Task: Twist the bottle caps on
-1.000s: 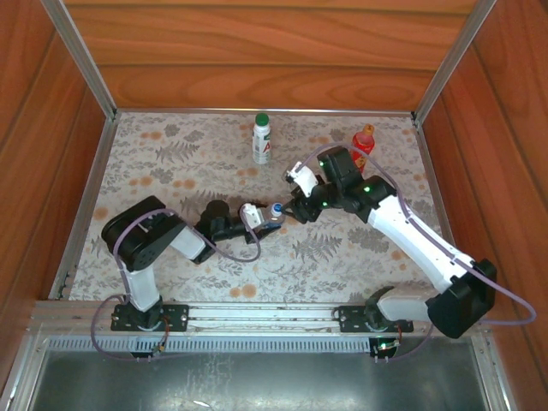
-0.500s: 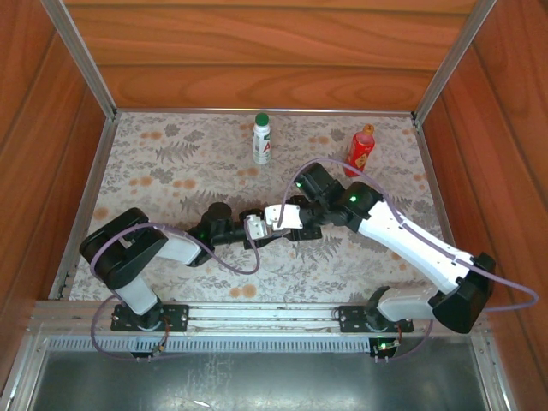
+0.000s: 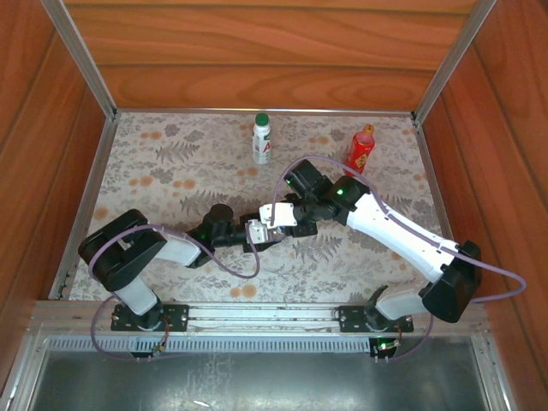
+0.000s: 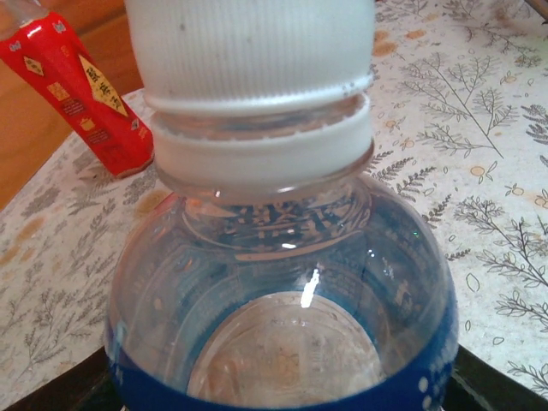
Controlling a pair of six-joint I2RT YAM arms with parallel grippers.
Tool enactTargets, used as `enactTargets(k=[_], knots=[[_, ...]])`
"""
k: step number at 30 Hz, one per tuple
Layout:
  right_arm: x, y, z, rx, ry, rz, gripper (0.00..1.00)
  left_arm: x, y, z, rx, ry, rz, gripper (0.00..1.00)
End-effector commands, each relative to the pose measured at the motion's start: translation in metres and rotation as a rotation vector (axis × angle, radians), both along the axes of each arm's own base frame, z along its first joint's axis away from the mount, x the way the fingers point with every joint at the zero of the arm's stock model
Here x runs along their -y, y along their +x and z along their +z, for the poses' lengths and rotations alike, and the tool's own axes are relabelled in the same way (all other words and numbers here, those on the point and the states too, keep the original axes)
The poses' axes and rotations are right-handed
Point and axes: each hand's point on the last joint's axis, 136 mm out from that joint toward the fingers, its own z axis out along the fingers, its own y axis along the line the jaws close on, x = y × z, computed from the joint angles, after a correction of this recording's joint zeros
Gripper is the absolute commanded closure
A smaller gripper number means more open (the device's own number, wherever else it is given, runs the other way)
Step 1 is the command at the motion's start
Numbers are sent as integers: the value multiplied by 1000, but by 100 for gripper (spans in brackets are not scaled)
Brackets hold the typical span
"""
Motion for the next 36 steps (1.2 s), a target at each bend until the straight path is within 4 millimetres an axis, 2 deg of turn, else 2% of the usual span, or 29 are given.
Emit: enactTargets(k=[1, 5, 9, 19, 22, 29, 33, 36], knots=[[-1, -5, 0, -12, -18, 39, 56, 1, -6, 3, 29, 2, -25, 39], [0, -7, -4, -28, -32, 40, 56, 0, -6, 4, 31, 3, -17, 39], [-2, -13, -1, -59, -16, 49, 51, 0, -5, 2, 27, 8, -10, 39], [1, -11, -11, -70, -52, 42, 55, 0, -5, 5, 19, 0, -9, 39], [0, -11, -12, -72, -55, 39, 57, 0, -5, 4, 18, 2, -8, 39], [-1, -10, -8, -80, -44, 19, 71, 0, -2, 3, 25, 9, 6, 39], [-6, -5, -7, -105, -22, -65, 68, -2, 9, 8, 43, 8, 64, 39], [-11, 11, -2, -124, 17, -263, 69, -4, 26, 15, 86, 13, 147, 39]])
